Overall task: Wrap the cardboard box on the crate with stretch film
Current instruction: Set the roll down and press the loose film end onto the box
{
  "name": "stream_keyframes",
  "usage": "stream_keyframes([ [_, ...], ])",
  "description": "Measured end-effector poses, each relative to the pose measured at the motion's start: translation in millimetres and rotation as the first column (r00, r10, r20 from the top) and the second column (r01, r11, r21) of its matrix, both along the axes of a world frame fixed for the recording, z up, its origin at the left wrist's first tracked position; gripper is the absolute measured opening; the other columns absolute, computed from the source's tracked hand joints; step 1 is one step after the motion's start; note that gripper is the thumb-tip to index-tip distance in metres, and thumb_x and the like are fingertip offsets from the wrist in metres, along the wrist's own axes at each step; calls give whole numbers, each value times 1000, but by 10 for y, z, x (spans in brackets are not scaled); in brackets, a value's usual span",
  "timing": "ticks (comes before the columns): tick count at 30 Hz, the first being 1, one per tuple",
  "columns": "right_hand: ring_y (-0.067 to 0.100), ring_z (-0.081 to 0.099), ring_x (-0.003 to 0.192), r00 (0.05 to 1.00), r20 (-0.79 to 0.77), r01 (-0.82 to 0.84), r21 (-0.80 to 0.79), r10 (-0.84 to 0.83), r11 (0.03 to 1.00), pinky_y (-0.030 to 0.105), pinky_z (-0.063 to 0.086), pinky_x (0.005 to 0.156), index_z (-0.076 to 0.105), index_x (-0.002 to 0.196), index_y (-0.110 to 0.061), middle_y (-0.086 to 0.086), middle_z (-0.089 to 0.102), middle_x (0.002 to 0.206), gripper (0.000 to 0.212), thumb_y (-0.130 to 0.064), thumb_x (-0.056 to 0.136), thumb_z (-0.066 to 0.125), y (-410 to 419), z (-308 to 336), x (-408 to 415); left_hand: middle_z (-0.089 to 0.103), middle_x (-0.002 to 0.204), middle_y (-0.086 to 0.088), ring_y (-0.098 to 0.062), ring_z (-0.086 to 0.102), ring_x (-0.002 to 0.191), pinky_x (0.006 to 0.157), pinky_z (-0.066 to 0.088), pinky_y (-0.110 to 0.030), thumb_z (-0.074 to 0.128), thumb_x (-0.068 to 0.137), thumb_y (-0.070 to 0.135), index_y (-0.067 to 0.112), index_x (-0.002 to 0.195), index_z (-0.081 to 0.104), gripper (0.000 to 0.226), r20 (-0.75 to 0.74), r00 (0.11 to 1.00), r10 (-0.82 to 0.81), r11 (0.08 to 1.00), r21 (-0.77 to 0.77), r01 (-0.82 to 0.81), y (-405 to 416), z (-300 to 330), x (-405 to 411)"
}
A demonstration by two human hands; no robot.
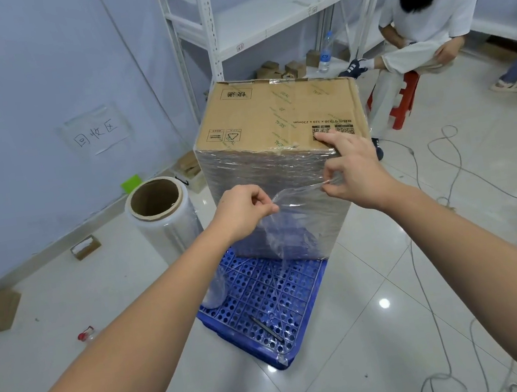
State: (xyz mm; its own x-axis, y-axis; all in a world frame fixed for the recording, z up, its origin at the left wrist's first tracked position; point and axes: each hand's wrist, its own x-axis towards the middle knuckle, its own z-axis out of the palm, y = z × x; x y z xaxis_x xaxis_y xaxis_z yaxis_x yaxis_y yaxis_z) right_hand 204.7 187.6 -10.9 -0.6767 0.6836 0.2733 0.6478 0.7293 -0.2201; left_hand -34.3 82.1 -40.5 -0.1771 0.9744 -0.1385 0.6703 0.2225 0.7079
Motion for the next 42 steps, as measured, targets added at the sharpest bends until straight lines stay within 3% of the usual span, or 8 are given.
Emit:
stream_keyframes([
  [5, 30, 33, 140, 1000, 24, -2, 12, 1, 1000, 49, 26, 107, 67, 64, -25, 3, 44, 149, 19, -28, 69, 86, 11, -12, 4, 71, 78, 9, -9, 63, 73, 65, 43, -21, 82, 88, 31, 28, 78, 74, 13, 91, 993, 77, 996, 36, -80, -21, 1, 26],
  [16, 31, 33, 140, 999, 37, 2, 23, -3, 1000, 48, 24, 109, 67, 65, -24, 4, 43, 150, 20, -24, 66, 86, 33, -15, 10, 68, 76, 13, -1, 59, 74, 62, 39, -20, 85, 85, 31, 26, 78, 72, 15, -198, 980, -2, 1000, 22, 6, -9, 252, 42],
  [22, 31, 32, 141, 999, 52, 3, 29, -5, 1000, 50, 25, 109, 67, 66, -25, 4, 43, 150, 18, -25, 67, 85, 22, -6, 8, 68, 77, 11, -10, 62, 76, 69, 44, -28, 81, 89, 32, 27, 78, 67, 18, -274, 961, -26, 998, 55, 43, -18, 338, 47],
  [28, 29, 31, 141, 999, 40, 5, 19, -6, 1000, 49, 25, 109, 66, 66, -25, 2, 42, 151, 19, -29, 71, 85, 16, -7, 8, 66, 78, 10, -7, 60, 74, 69, 47, -31, 74, 94, 32, 26, 81, 64, 18, -200, 975, 93, 990, 122, -69, -34, 251, 47],
  [35, 26, 27, 143, 1000, 6, 10, -21, -10, 1000, 47, 20, 112, 68, 75, -28, -3, 39, 153, 22, -48, 81, 75, 12, 21, 12, 64, 81, 7, -8, 58, 75, 62, 39, -26, 66, 100, 30, 24, 89, 59, 15, -82, 986, 145, 978, 162, -131, -38, 102, 90],
  [40, 25, 28, 142, 1000, -1, 26, -20, -26, 999, 48, 21, 111, 69, 76, -28, -4, 40, 152, 24, -51, 85, 69, 26, 6, -9, 63, 85, 2, -23, 62, 79, 75, 54, -49, 49, 99, 5, 26, 88, 48, 23, -100, 993, 56, 978, 205, -34, -50, 60, 109],
  [42, 25, 28, 142, 999, -7, 31, -23, -31, 999, 49, 21, 111, 69, 76, -28, -4, 40, 152, 25, -50, 86, 68, 35, -6, -5, 56, 93, 3, -24, 58, 86, 81, 52, -48, 44, 97, 0, 24, 89, 56, 28, -146, 989, 30, 978, 210, 1, -52, 49, 111],
])
